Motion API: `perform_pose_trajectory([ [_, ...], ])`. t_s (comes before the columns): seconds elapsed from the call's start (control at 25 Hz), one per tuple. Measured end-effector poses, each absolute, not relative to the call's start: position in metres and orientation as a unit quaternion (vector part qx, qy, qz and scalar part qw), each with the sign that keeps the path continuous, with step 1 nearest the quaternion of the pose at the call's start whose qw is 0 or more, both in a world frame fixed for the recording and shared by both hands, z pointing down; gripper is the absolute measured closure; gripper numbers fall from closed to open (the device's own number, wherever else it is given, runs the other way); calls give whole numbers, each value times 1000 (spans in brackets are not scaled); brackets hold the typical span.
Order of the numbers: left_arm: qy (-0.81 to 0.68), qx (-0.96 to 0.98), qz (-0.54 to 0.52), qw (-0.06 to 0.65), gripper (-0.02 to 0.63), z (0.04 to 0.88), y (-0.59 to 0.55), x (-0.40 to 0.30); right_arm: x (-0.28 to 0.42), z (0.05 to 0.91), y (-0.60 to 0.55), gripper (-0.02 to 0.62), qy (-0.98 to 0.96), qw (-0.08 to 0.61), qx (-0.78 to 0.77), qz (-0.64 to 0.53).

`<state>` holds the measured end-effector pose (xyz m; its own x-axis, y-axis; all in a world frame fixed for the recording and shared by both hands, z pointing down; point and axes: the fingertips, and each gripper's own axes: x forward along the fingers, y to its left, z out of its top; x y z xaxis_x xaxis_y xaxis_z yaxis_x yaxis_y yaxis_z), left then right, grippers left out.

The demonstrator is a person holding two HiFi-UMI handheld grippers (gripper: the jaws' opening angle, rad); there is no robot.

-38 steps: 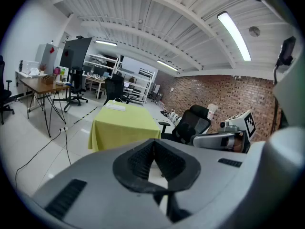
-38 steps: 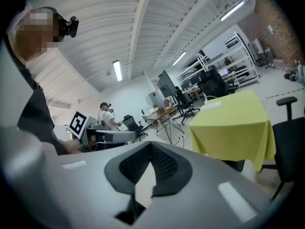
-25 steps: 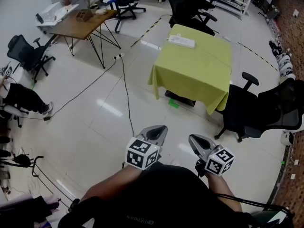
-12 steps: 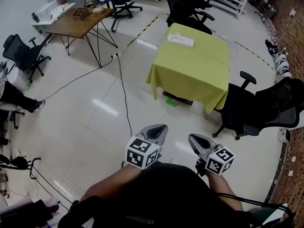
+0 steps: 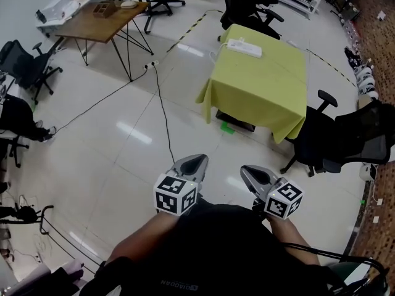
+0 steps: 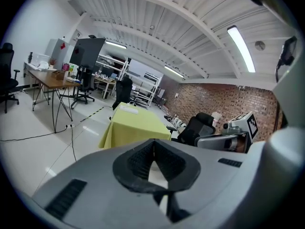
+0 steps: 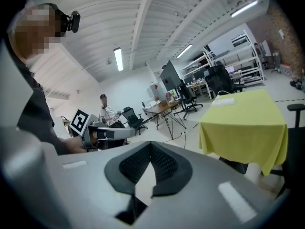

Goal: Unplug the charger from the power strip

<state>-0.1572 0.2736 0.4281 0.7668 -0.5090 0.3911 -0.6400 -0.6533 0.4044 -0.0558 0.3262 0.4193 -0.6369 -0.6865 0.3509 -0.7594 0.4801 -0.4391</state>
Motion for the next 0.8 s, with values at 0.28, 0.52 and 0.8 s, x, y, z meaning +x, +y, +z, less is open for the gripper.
perform_pose_trajectory([
  [0.28, -364, 880, 114, 283, 598, 439, 233, -234, -101, 417, 288, 592, -861, 74, 416, 283],
  [0.52, -378, 868, 115, 301, 598, 451, 211, -254, -114, 426, 265, 592, -859, 82, 410, 295],
  [0.8, -359, 877, 121, 295, 598, 452, 175, -221, -92, 434, 229, 592, -854, 71, 420, 300],
])
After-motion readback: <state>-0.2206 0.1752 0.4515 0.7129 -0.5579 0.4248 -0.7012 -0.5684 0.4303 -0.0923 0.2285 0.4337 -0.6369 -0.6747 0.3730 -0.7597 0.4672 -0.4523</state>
